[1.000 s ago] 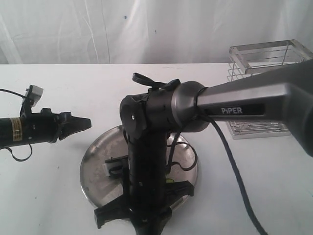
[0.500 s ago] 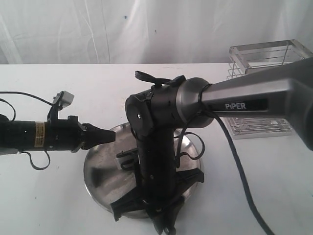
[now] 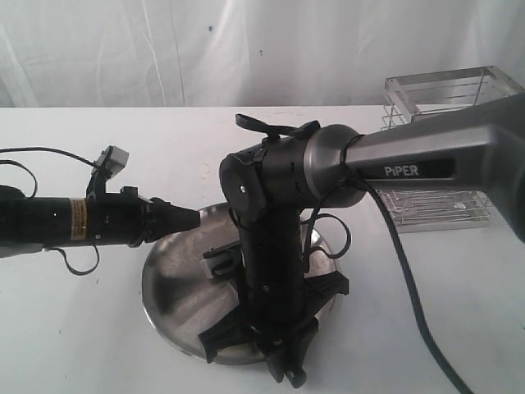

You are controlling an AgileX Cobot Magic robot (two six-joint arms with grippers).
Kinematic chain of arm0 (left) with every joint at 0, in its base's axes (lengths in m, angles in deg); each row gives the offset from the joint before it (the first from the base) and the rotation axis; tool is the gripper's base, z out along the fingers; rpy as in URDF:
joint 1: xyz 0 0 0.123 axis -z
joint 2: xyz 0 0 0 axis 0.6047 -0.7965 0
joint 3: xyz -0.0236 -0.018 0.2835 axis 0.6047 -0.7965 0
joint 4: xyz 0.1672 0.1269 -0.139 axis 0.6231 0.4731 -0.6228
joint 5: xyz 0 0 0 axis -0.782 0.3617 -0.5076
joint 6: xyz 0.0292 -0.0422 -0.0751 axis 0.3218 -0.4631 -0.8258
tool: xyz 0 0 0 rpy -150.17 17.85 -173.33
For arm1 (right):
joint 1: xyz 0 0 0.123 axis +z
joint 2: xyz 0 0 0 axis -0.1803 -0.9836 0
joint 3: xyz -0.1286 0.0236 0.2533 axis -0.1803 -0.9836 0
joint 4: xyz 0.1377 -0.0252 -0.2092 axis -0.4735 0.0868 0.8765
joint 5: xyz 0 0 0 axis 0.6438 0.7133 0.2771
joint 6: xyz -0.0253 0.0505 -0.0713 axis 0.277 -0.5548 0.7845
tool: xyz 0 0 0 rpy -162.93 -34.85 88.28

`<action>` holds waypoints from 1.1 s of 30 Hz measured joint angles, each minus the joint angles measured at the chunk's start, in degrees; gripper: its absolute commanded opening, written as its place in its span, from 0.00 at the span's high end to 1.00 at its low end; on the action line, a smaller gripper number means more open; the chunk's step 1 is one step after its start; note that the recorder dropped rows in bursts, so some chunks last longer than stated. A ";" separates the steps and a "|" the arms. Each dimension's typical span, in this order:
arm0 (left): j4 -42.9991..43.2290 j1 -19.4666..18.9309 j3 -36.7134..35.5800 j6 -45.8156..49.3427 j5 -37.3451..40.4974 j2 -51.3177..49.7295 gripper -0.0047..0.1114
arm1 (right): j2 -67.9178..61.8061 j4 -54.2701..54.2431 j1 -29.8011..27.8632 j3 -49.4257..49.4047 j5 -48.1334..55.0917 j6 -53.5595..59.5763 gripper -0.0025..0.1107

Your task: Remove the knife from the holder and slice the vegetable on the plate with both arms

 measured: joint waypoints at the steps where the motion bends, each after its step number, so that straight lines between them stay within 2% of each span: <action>1: 0.00 0.42 0.34 -0.43 0.50 0.00 0.96 | 0.00 0.10 0.00 0.00 0.00 0.13 0.98; 7: 0.00 2.85 1.83 -1.36 1.66 0.00 0.96 | 0.00 0.10 0.00 0.00 0.00 0.13 0.98; 15: -0.22 4.56 1.81 -1.47 8.36 -1.47 0.96 | 0.00 0.10 0.00 0.00 0.00 0.13 0.98; 27: -2.03 4.56 2.20 -0.50 2.90 -4.31 0.96 | 0.00 0.25 0.00 0.00 0.00 0.81 0.98; 33: -2.66 5.27 2.20 0.38 4.02 -4.34 0.96 | 0.00 0.25 0.00 0.00 0.00 0.81 0.98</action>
